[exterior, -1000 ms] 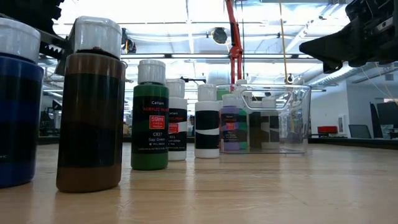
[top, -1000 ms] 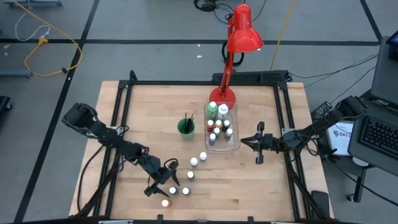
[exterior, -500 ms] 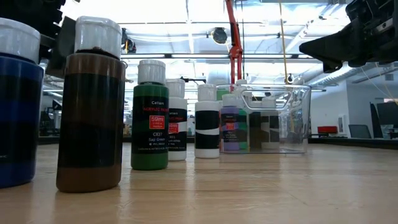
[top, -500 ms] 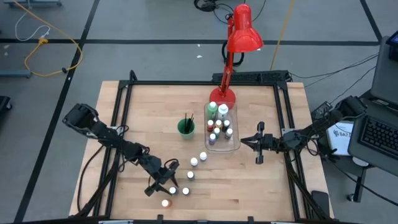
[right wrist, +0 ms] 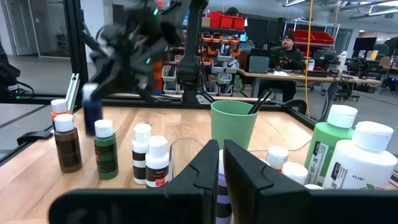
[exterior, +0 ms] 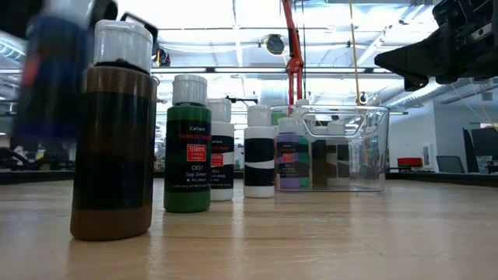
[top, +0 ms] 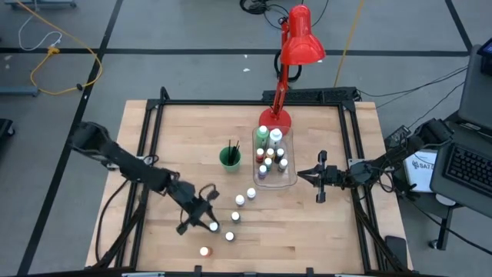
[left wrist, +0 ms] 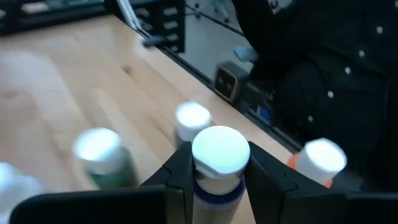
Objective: Pick & Place Paint Supplies
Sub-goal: Put the blue paint bottle into the transparent bin, then put the right small white paint bottle into the transparent bin
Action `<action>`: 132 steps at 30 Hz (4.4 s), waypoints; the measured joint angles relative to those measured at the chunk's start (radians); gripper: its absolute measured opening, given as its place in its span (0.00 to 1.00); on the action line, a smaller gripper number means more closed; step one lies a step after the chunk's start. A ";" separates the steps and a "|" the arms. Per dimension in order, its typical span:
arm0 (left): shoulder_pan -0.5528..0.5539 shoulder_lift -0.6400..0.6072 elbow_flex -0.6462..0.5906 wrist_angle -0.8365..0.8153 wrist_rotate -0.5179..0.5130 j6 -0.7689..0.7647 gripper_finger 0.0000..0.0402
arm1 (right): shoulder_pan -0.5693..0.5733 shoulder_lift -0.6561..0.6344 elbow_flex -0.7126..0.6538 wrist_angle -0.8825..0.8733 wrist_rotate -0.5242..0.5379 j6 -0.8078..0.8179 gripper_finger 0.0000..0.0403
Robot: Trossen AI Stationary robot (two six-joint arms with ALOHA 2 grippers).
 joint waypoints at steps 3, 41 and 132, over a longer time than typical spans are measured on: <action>0.055 -0.123 0.075 -0.116 -0.011 0.013 0.23 | 0.000 0.000 0.000 0.001 0.000 0.000 0.05; 0.501 0.605 0.711 -0.133 -0.110 0.120 0.23 | 0.000 0.000 0.000 -0.005 0.000 -0.050 0.05; 0.378 -1.005 -0.507 -0.218 -0.501 -0.154 0.04 | 0.000 0.000 0.000 0.041 0.001 -0.077 0.05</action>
